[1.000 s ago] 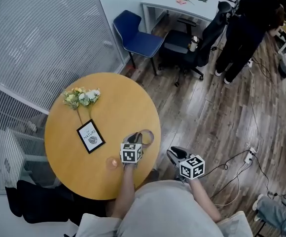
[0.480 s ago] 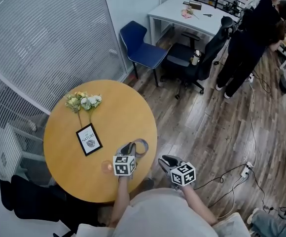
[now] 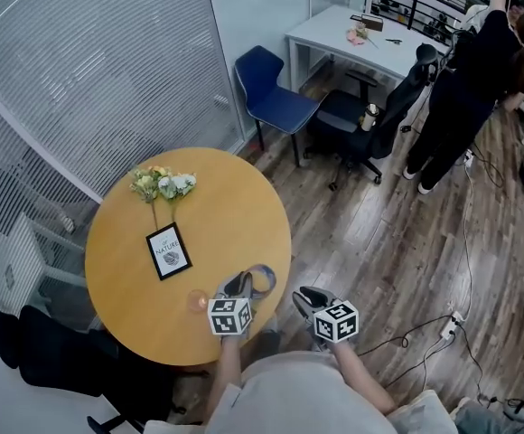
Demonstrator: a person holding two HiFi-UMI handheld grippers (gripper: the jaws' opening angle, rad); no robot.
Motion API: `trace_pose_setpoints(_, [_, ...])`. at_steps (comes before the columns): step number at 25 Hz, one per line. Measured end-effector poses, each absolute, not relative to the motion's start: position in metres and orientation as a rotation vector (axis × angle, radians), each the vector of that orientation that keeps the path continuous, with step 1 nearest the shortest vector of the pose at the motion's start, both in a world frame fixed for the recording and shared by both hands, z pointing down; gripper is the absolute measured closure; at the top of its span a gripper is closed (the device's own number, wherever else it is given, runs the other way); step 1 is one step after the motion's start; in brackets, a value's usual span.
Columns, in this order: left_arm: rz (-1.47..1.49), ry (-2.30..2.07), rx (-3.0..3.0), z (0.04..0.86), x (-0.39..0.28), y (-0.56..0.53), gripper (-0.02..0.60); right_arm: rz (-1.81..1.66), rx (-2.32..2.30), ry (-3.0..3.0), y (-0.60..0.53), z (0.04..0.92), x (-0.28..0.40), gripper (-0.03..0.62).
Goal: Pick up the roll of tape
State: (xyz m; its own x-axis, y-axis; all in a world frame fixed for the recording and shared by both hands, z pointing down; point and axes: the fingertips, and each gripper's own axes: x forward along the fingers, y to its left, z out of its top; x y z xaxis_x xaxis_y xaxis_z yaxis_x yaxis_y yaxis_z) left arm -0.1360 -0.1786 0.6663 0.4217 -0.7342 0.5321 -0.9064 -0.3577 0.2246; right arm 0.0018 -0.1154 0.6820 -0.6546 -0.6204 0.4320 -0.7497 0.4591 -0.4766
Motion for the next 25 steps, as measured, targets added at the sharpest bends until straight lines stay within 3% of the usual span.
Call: trace_pose_setpoints(25, [0.402, -1.436, 2.223, 0.637, -0.137, -0.164, 0.523, 0.95, 1.171, -2.512, -0.105, 0.674, -0.006, 0.505])
